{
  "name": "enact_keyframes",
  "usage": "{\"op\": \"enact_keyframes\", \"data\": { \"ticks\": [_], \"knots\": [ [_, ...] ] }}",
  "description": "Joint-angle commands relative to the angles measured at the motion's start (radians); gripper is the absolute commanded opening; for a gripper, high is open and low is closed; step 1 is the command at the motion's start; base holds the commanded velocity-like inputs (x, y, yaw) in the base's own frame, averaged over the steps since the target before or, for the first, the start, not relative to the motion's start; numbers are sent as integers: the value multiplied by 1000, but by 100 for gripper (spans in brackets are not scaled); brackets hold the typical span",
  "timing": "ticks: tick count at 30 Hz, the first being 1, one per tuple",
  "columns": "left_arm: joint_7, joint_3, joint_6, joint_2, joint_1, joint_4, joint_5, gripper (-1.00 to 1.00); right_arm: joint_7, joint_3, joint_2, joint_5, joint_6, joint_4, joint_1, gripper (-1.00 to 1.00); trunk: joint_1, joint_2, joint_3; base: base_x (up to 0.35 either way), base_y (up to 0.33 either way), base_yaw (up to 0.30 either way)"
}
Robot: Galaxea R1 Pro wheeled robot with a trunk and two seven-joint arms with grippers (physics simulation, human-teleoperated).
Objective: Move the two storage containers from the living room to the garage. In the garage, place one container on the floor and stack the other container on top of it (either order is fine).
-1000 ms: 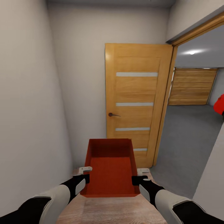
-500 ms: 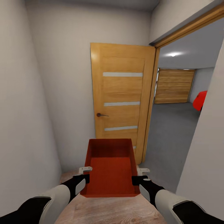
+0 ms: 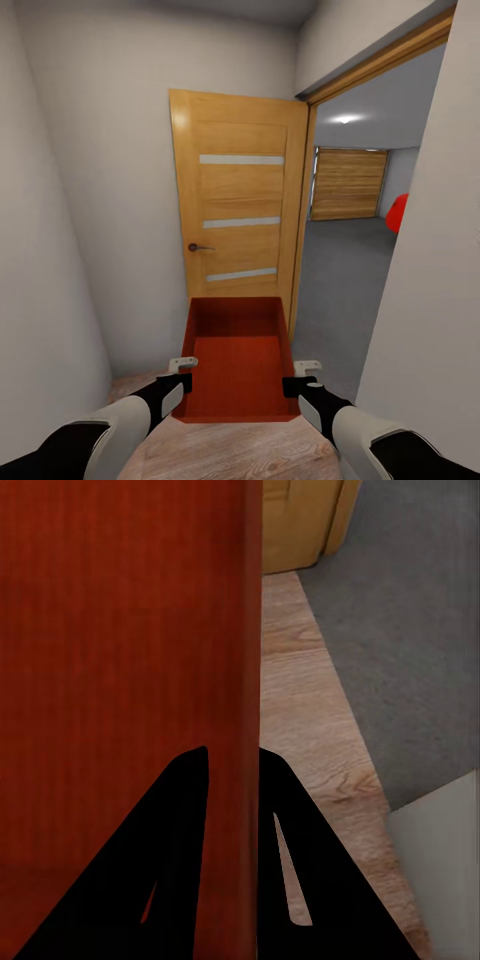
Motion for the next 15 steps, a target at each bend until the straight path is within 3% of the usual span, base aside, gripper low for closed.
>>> {"op": "enact_keyframes", "data": {
  "ticks": [1,15],
  "knots": [
    [5,30,-2,18,0,-6,-9,-100,-10,-48,-1,-15,0,3,0,-100,0,-1,0,0,0,-28],
    [5,30,-2,18,0,-6,-9,-100,-10,-54,-3,-15,0,3,0,-100,0,-1,0,0,0,-2]
  ]
}}
